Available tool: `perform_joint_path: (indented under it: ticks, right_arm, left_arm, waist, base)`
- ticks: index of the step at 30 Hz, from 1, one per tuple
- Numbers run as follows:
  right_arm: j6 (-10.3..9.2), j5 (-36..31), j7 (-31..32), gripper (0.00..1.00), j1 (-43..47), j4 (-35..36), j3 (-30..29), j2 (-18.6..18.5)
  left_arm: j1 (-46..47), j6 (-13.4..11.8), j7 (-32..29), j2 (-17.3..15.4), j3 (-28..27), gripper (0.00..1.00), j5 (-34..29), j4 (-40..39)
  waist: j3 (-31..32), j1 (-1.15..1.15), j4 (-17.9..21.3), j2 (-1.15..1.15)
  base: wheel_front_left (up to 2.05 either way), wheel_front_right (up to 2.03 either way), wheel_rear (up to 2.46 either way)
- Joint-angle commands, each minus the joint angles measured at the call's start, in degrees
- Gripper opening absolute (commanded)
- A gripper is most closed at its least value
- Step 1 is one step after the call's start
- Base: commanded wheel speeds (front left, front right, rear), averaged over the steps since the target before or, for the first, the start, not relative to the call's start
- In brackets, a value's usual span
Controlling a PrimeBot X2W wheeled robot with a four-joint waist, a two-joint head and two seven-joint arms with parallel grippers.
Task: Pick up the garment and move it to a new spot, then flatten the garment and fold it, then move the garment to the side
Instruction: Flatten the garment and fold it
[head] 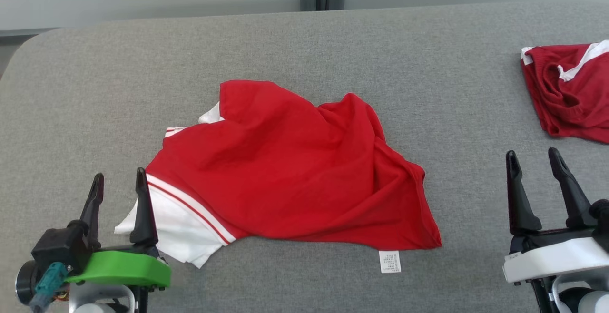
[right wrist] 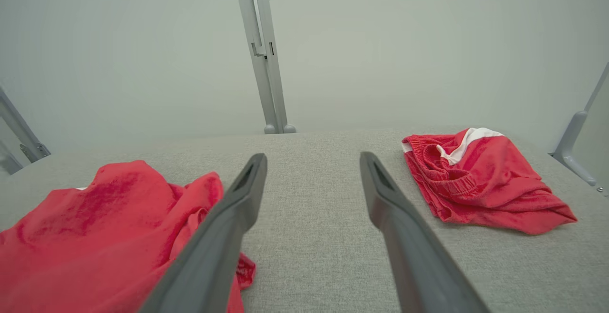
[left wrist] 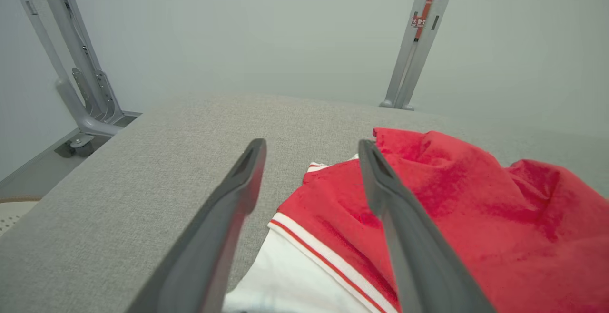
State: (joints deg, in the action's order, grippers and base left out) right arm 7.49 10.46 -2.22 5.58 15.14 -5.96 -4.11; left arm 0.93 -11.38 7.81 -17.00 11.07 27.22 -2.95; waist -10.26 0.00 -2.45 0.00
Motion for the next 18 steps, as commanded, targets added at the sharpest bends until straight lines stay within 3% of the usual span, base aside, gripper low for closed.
perform_joint_path:
  ticks: [1,6,18]
  right_arm:
    - [0.0,-0.2,0.4,1.0,0.8,0.7,0.5,0.0]
    - [0.0,0.0,1.7,1.0,2.5,2.0,2.2,0.3]
    - [0.0,0.2,2.4,1.0,4.1,3.1,2.3,0.8]
  left_arm:
    - [1.0,0.6,2.1,0.1,0.3,1.0,-1.3,0.9]
    - [1.6,1.7,5.4,0.4,2.4,1.0,-4.3,2.6]
    - [0.8,1.9,5.2,-1.0,3.6,1.0,-5.4,3.2]
  waist:
    - [1.0,0.0,0.3,0.0]
    - [2.8,0.0,0.7,0.0]
    - [3.7,0.0,0.6,0.0]
  base:
    - [0.0,0.0,0.0]
    - [0.0,0.0,0.0]
    - [0.0,0.0,0.0]
